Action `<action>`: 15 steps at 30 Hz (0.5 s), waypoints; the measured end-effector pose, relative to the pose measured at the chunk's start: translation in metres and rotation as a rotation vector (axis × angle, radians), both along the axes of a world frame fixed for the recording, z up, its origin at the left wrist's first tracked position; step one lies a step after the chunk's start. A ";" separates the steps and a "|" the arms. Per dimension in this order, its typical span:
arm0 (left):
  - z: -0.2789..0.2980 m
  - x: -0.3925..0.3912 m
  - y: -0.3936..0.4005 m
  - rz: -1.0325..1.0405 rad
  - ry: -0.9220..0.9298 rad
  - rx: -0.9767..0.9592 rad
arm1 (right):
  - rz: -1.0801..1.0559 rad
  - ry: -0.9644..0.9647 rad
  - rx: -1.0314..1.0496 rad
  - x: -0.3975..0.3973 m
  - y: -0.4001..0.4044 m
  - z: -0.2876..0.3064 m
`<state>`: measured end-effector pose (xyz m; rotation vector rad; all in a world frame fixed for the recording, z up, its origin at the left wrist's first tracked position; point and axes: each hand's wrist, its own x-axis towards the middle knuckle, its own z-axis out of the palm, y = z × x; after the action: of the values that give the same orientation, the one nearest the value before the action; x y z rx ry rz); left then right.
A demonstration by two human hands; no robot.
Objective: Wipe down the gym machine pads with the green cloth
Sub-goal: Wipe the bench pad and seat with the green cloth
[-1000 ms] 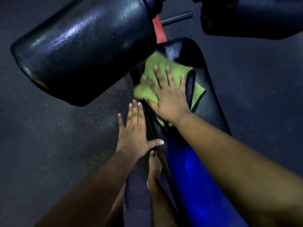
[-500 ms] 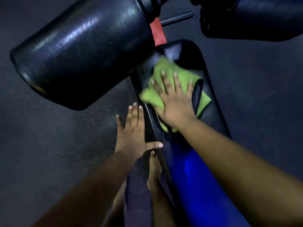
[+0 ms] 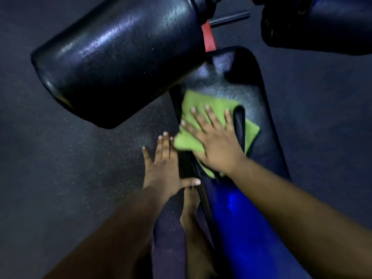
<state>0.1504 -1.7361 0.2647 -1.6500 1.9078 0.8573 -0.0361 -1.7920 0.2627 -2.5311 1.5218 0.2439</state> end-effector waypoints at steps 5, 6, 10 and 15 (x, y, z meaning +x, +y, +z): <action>0.008 0.004 0.009 -0.009 0.013 0.003 | 0.129 0.073 0.084 -0.049 0.027 0.000; 0.007 0.001 0.003 -0.013 0.025 -0.032 | 0.082 0.073 0.066 -0.045 -0.002 -0.004; 0.005 -0.008 -0.025 -0.136 0.023 -0.156 | -0.186 -0.001 0.018 -0.023 -0.104 -0.010; 0.012 -0.014 -0.040 -0.260 0.025 -0.136 | -0.441 -0.006 0.050 -0.071 0.010 0.003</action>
<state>0.1364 -1.7760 0.2771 -1.4272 2.1799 0.6593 -0.1070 -1.7824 0.2654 -2.0838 1.9862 0.2061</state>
